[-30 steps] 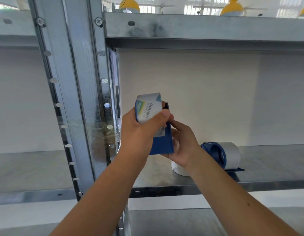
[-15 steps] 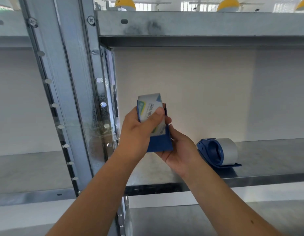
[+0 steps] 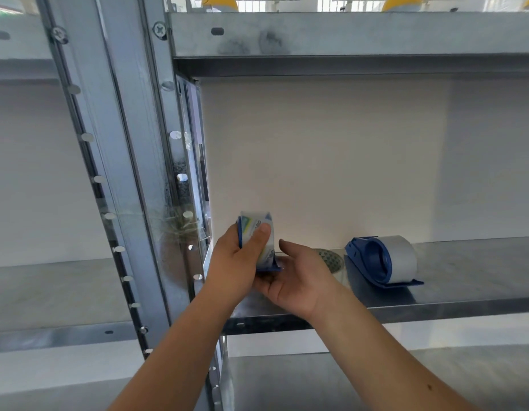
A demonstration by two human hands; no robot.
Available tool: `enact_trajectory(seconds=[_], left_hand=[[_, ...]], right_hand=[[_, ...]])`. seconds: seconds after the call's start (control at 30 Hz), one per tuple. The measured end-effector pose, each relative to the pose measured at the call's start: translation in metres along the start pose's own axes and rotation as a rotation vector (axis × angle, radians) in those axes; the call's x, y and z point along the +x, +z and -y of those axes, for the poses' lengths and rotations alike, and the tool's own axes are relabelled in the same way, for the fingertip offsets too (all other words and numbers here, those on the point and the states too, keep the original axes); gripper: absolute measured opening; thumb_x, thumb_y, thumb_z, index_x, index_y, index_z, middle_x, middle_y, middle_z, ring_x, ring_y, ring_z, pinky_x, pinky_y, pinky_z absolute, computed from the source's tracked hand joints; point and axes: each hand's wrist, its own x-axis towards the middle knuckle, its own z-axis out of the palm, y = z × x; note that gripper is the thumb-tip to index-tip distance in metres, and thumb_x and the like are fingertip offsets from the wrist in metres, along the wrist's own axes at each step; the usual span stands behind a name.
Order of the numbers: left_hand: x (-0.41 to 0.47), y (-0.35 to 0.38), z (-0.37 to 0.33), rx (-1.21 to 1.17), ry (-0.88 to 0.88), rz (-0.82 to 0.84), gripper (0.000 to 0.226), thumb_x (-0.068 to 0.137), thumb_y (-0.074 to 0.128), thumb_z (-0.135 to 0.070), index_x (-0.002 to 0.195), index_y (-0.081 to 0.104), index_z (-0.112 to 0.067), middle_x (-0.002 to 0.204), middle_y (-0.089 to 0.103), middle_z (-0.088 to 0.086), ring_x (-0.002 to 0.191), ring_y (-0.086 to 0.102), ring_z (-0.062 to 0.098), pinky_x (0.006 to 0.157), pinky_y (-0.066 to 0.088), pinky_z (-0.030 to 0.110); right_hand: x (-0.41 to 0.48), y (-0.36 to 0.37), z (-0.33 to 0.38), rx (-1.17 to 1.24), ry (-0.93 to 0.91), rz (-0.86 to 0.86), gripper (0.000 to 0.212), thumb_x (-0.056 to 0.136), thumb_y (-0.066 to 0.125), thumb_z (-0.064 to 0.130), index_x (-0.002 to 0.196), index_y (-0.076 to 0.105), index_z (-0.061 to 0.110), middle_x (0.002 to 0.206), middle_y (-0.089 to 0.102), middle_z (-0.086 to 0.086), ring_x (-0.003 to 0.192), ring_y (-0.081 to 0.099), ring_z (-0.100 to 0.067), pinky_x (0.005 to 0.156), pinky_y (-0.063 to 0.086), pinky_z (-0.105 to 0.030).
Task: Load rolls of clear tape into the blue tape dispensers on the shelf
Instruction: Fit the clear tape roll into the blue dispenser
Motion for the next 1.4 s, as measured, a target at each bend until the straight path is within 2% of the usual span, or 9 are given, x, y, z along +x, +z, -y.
enact_trajectory(seconds=[0.17, 0.27, 0.4, 0.63, 0.73, 0.83, 1.03, 1.27, 1.4], left_hand=[[-0.004, -0.002, 0.022, 0.025, -0.079, -0.017, 0.013, 0.102, 0.061, -0.032, 0.107, 0.069, -0.023, 0.096, 0.076, -0.002, 0.081, 0.075, 0.003, 0.061, 0.053, 0.010], [-0.007, -0.001, 0.027, 0.019, -0.075, -0.017, 0.014, 0.103, 0.058, -0.031, 0.111, 0.066, -0.023, 0.100, 0.076, -0.002, 0.079, 0.074, -0.003, 0.062, 0.054, 0.010], [-0.005, -0.003, 0.026, 0.043, -0.056, -0.020, 0.012, 0.104, 0.056, -0.032, 0.107, 0.065, -0.024, 0.097, 0.074, -0.003, 0.080, 0.074, 0.001, 0.063, 0.053, 0.011], [-0.013, -0.005, 0.037, 0.063, -0.045, 0.019, 0.013, 0.105, 0.056, -0.028, 0.107, 0.069, -0.031, 0.095, 0.077, -0.009, 0.085, 0.072, -0.002, 0.074, 0.054, 0.016], [-0.019, -0.004, 0.043, 0.092, -0.044, -0.008, 0.015, 0.103, 0.057, -0.027, 0.101, 0.070, -0.035, 0.091, 0.076, -0.017, 0.085, 0.070, -0.003, 0.080, 0.055, 0.025], [-0.022, -0.004, 0.041, 0.095, -0.045, -0.019, 0.017, 0.103, 0.057, -0.027, 0.097, 0.069, -0.038, 0.087, 0.076, -0.019, 0.082, 0.070, -0.006, 0.076, 0.054, 0.022], [-0.027, -0.005, 0.036, 0.068, -0.037, -0.026, 0.012, 0.103, 0.058, -0.024, 0.105, 0.065, -0.033, 0.094, 0.072, -0.011, 0.078, 0.068, -0.012, 0.067, 0.054, 0.013], [-0.038, -0.003, 0.034, 0.066, -0.045, -0.090, 0.010, 0.103, 0.057, -0.033, 0.113, 0.058, -0.035, 0.106, 0.069, -0.013, 0.094, 0.068, -0.002, 0.068, 0.052, 0.011], [-0.055, -0.007, 0.034, 0.008, -0.055, -0.131, 0.029, 0.101, 0.060, -0.035, 0.127, 0.048, -0.039, 0.123, 0.062, -0.018, 0.109, 0.064, -0.004, 0.091, 0.052, 0.019]], right_hand=[[0.001, -0.008, -0.005, -0.114, 0.007, -0.035, 0.038, 0.095, 0.064, 0.014, 0.127, 0.065, -0.006, 0.129, 0.068, -0.029, 0.116, 0.068, -0.043, 0.086, 0.062, -0.053], [0.004, -0.011, -0.006, -0.171, 0.000, -0.050, 0.039, 0.098, 0.060, 0.014, 0.132, 0.065, -0.003, 0.134, 0.067, -0.028, 0.119, 0.069, -0.039, 0.086, 0.063, -0.049], [0.002, -0.010, -0.004, -0.465, 0.058, -0.114, 0.037, 0.097, 0.058, 0.023, 0.126, 0.070, 0.001, 0.125, 0.070, -0.030, 0.112, 0.071, -0.044, 0.094, 0.060, -0.053], [-0.018, -0.011, 0.003, -0.839, 0.091, -0.222, 0.060, 0.099, 0.054, 0.055, 0.128, 0.061, 0.004, 0.083, 0.069, -0.026, 0.058, 0.073, -0.035, 0.048, 0.061, -0.035], [-0.021, -0.015, 0.002, -1.027, -0.052, -0.320, 0.050, 0.099, 0.053, 0.056, 0.125, 0.059, 0.013, 0.062, 0.067, -0.019, 0.043, 0.064, -0.028, 0.039, 0.049, -0.026], [-0.020, -0.017, 0.001, -1.196, -0.205, -0.368, 0.042, 0.099, 0.055, 0.047, 0.108, 0.065, 0.008, 0.057, 0.062, -0.011, 0.036, 0.050, -0.019, 0.038, 0.036, -0.021], [-0.020, -0.020, -0.003, -1.136, -0.322, -0.364, 0.047, 0.095, 0.065, 0.033, 0.101, 0.064, -0.014, 0.061, 0.051, -0.014, 0.034, 0.036, -0.014, 0.035, 0.026, -0.017], [-0.030, -0.025, -0.004, -1.084, -0.363, -0.388, 0.035, 0.095, 0.065, 0.024, 0.102, 0.063, -0.010, 0.065, 0.052, -0.015, 0.041, 0.038, -0.016, 0.038, 0.030, -0.019], [-0.043, -0.030, -0.008, -1.001, -0.358, -0.373, 0.023, 0.096, 0.066, 0.019, 0.099, 0.068, -0.004, 0.063, 0.049, -0.013, 0.040, 0.035, -0.014, 0.038, 0.029, -0.018]])
